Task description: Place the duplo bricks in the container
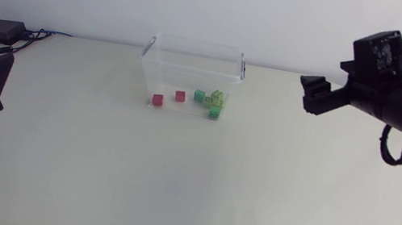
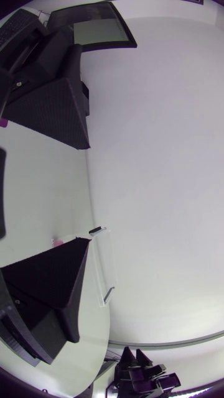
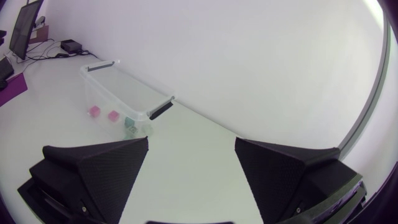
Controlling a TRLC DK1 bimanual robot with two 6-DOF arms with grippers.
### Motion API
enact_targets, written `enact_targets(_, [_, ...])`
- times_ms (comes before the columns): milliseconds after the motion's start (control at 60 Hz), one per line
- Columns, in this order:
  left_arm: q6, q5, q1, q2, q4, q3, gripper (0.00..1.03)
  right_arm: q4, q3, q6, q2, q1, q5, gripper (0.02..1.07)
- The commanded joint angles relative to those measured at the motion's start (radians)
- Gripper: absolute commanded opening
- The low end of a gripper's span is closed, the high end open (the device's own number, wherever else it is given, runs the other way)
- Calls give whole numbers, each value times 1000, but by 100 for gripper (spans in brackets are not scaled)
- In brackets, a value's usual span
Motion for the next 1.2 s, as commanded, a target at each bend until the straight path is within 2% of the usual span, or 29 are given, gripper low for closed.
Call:
enact_targets(0, [30, -6, 14, -19, 20, -25, 100, 12, -70, -1, -75, -33, -1, 103])
enact_targets(150, [39, -6, 46, -54, 19, -51, 100, -9, -159, -1, -223, -62, 7, 103])
enact_targets(317, [39, -6, 64, -111, 20, -97, 100, -37, -259, -23, -410, -83, 77, 103])
enact_targets(633, [-38, -8, 82, -280, 39, -207, 100, -96, -407, -52, -609, -169, 79, 103])
enact_targets(1183, [-103, -59, -32, -324, 94, -373, 99, -24, -678, 205, -911, -205, 12, 103])
